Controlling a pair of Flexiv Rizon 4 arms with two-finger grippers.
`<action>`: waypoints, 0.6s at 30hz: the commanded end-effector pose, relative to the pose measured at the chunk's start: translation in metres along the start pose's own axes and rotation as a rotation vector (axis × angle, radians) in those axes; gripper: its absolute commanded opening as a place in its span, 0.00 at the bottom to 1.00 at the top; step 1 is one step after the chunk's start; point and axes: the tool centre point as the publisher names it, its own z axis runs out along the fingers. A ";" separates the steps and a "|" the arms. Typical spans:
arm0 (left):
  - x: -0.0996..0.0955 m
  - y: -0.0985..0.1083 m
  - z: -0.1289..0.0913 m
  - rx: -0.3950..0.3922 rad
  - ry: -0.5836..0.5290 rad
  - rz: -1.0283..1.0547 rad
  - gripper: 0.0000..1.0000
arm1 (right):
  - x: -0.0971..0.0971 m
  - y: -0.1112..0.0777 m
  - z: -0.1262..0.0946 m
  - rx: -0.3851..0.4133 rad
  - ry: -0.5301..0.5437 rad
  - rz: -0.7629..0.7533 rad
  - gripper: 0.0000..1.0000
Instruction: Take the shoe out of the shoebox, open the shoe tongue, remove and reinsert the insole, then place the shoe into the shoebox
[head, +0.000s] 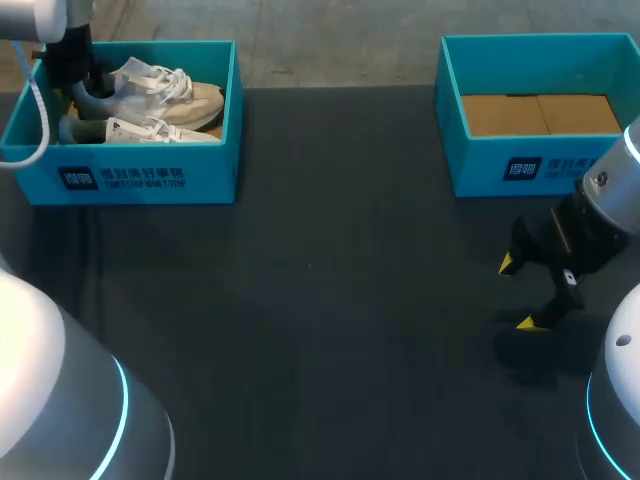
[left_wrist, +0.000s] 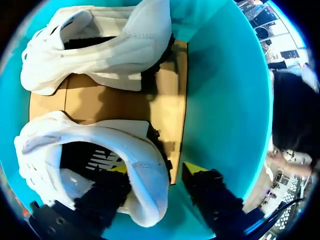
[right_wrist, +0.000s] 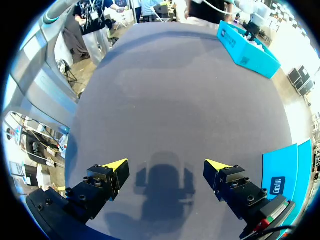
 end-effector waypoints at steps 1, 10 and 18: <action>0.001 -0.001 -0.006 -0.004 -0.016 0.003 0.81 | 0.001 0.000 0.001 0.003 -0.002 0.001 1.00; -0.005 -0.006 -0.033 -0.043 -0.070 0.020 0.87 | 0.001 0.000 0.001 0.003 -0.002 0.001 1.00; -0.004 -0.016 -0.065 -0.070 -0.103 0.014 0.95 | 0.001 0.000 0.001 0.003 -0.002 0.001 1.00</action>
